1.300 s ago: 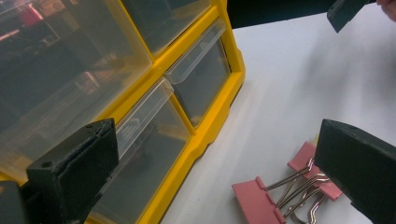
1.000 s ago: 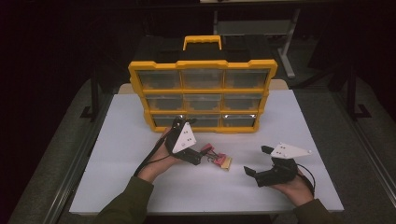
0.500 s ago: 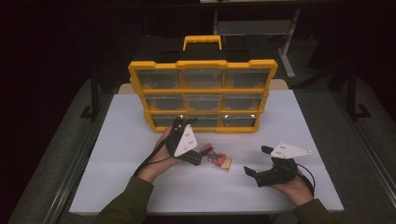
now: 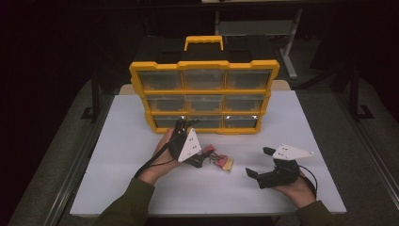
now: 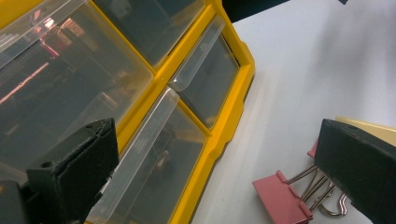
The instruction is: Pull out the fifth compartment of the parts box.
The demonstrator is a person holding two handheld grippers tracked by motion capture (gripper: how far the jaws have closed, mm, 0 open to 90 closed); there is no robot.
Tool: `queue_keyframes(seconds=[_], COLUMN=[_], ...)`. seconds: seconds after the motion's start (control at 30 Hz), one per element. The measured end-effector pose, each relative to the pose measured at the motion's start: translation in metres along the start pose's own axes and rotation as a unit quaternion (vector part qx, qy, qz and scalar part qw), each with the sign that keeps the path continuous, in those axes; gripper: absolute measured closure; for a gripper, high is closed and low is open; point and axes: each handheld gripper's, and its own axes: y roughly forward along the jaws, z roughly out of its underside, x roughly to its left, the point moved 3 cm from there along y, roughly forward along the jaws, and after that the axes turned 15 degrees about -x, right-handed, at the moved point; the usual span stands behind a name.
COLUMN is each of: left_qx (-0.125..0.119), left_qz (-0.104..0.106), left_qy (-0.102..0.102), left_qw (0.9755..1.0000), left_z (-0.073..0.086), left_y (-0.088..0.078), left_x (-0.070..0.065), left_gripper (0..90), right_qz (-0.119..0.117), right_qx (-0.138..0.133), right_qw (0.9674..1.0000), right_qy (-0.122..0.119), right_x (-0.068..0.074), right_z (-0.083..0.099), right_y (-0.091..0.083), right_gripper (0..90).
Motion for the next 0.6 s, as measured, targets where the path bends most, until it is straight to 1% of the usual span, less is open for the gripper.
queue_keyframes(seconds=[0.33, 0.43, 0.6], left_qx=[0.006, 0.003, 0.007], left_qz=[0.001, -0.001, -0.001], left_qy=[0.029, 0.034, 0.052], left_qw=[0.9996, 0.9994, 0.9986], left_z=[-0.0014, -0.0024, -0.0027], left_y=[0.0006, 0.0008, 0.0006], left_x=[-0.0025, -0.0033, -0.0038], left_gripper=[0.0, 0.0, 0.0], right_qz=[-0.002, -0.002, -0.002], right_qx=[0.0, 0.0, 0.001], right_qw=[1.0, 1.0, 1.0], right_qy=[-0.001, -0.001, -0.001], right_x=[0.0001, 0.0002, 0.0002], right_z=[0.0001, 0.0003, 0.0004], right_y=[0.0001, 0.0003, 0.0003], right_gripper=[0.0, 0.0, 0.0])
